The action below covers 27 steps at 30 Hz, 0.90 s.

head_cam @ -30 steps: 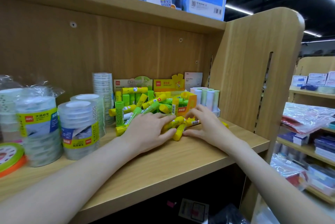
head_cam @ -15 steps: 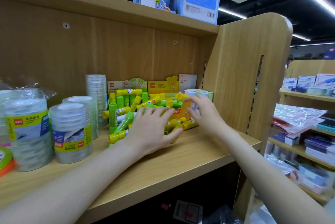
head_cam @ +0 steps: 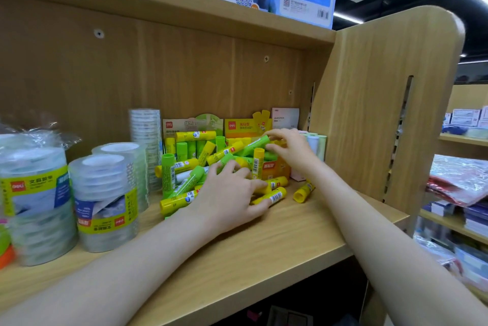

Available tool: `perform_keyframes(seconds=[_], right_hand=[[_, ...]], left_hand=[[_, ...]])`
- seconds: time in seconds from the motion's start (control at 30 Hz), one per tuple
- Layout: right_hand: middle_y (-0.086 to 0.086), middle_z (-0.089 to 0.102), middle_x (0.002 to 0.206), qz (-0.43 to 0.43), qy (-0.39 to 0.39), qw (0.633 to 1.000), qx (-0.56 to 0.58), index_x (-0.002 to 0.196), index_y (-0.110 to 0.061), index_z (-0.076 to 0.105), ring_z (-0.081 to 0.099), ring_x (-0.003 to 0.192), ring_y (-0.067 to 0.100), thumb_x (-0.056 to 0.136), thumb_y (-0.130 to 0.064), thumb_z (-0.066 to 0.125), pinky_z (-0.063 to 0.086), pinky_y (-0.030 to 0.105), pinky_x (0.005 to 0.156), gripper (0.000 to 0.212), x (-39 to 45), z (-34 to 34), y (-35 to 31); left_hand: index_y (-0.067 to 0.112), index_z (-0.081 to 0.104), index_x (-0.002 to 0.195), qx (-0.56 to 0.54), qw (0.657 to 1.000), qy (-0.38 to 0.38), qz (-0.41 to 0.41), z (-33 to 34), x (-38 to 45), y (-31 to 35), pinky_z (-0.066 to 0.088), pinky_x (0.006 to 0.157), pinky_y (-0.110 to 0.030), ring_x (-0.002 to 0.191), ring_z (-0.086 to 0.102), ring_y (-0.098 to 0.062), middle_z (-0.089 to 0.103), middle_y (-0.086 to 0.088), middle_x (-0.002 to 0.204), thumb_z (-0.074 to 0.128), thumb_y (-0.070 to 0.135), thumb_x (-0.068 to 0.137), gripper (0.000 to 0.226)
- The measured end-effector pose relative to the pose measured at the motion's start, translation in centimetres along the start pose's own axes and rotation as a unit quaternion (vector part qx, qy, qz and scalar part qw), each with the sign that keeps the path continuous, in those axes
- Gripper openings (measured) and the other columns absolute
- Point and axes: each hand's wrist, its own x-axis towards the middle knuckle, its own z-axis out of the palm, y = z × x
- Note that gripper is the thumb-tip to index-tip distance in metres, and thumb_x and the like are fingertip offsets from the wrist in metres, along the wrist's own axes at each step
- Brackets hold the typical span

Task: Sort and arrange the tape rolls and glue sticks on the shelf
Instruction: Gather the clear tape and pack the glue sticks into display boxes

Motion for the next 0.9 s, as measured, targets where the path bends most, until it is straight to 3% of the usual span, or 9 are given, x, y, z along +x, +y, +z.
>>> perform_keyframes(seconds=[0.13,0.23,0.33,0.4,0.5,0.67,0.73,0.83,0.9], right_hand=[[0.005,0.065,0.104,0.002,0.043,0.998,0.034,0.114,-0.015,0.064,0.056,0.101,0.02,0.084,-0.015,0.066,0.036,0.021,0.082,0.03,0.1,-0.1,0.3],[0.006,0.065,0.107,-0.012,0.047,0.999,0.024,0.114,-0.014,0.063,0.057,0.103,0.021,0.083,-0.013,0.067,0.044,0.03,0.089,0.031,0.0,-0.2,0.1],[0.004,0.059,0.115,-0.019,-0.023,0.997,-0.075,0.122,-0.022,0.057,0.045,0.114,0.024,0.085,-0.027,0.066,0.037,0.041,0.097,0.038,-0.3,-0.4,-0.2],[0.002,0.057,0.115,-0.03,-0.069,0.984,-0.16,0.13,-0.03,0.049,0.038,0.117,0.024,0.088,-0.034,0.061,0.029,0.042,0.098,0.045,-0.4,-0.7,-0.7],[0.004,0.059,0.112,-0.046,-0.065,0.976,-0.201,0.132,-0.033,0.048,0.038,0.115,0.025,0.092,-0.031,0.055,0.028,0.039,0.094,0.041,-0.2,-1.0,-1.0],[0.0,0.058,0.095,-0.035,-0.03,0.997,-0.063,0.119,-0.028,0.061,0.041,0.096,0.016,0.086,-0.03,0.063,0.033,0.031,0.085,0.033,-0.5,-1.1,-0.8],[-0.006,0.055,0.089,-0.038,0.023,0.999,-0.019,0.112,-0.024,0.065,0.04,0.091,0.012,0.086,-0.027,0.064,0.036,0.028,0.081,0.026,-0.8,-1.7,-1.0],[-0.003,0.063,0.085,-0.007,0.115,0.987,0.116,0.099,-0.02,0.066,0.058,0.082,0.015,0.086,-0.023,0.065,0.042,0.026,0.073,0.014,-2.1,-4.0,-1.5],[-0.003,0.065,0.079,0.008,0.109,0.979,0.17,0.093,-0.017,0.065,0.063,0.072,0.009,0.086,-0.021,0.064,0.046,0.02,0.066,0.008,-4.0,-5.4,-1.7]], left_hand=[[0.041,0.045,0.133,-0.013,1.0,-0.009,-0.013,-0.2,0.0,0.1,0.022,0.105,-0.039,0.119,0.039,-0.018,0.053,0.005,0.123,0.032,0.061,0.09,0.049],[0.04,0.046,0.132,-0.012,1.0,-0.007,-0.016,-0.2,0.1,0.1,0.021,0.106,-0.04,0.12,0.04,-0.018,0.053,0.005,0.124,0.032,0.062,0.09,0.05],[0.04,0.046,0.132,-0.006,1.0,0.002,-0.018,-0.1,0.1,0.0,0.018,0.109,-0.041,0.124,0.035,-0.018,0.051,0.006,0.126,0.031,0.062,0.09,0.051],[0.04,0.047,0.132,0.001,1.0,0.02,-0.019,0.1,0.0,-0.1,0.015,0.11,-0.042,0.128,0.029,-0.018,0.046,0.007,0.132,0.029,0.065,0.089,0.053],[0.041,0.049,0.13,0.006,0.999,0.039,-0.016,0.3,-0.1,-0.3,0.011,0.111,-0.043,0.135,0.019,-0.02,0.034,0.008,0.143,0.029,0.066,0.088,0.053],[0.041,0.049,0.131,-0.008,0.999,0.024,-0.027,0.2,0.0,-0.4,0.01,0.113,-0.044,0.137,0.015,-0.022,0.028,0.009,0.147,0.033,0.062,0.09,0.049],[0.041,0.049,0.13,-0.012,0.999,0.023,-0.032,0.1,0.1,-0.3,0.01,0.113,-0.044,0.138,0.014,-0.022,0.027,0.009,0.148,0.033,0.061,0.09,0.047],[0.041,0.05,0.13,-0.01,0.999,0.025,-0.031,0.1,0.0,-0.3,0.01,0.112,-0.043,0.138,0.015,-0.022,0.027,0.01,0.148,0.032,0.06,0.091,0.047],[0.039,0.05,0.13,-0.003,0.999,0.033,-0.023,0.2,0.0,-0.4,0.01,0.112,-0.042,0.137,0.015,-0.021,0.028,0.009,0.148,0.031,0.058,0.092,0.046]])
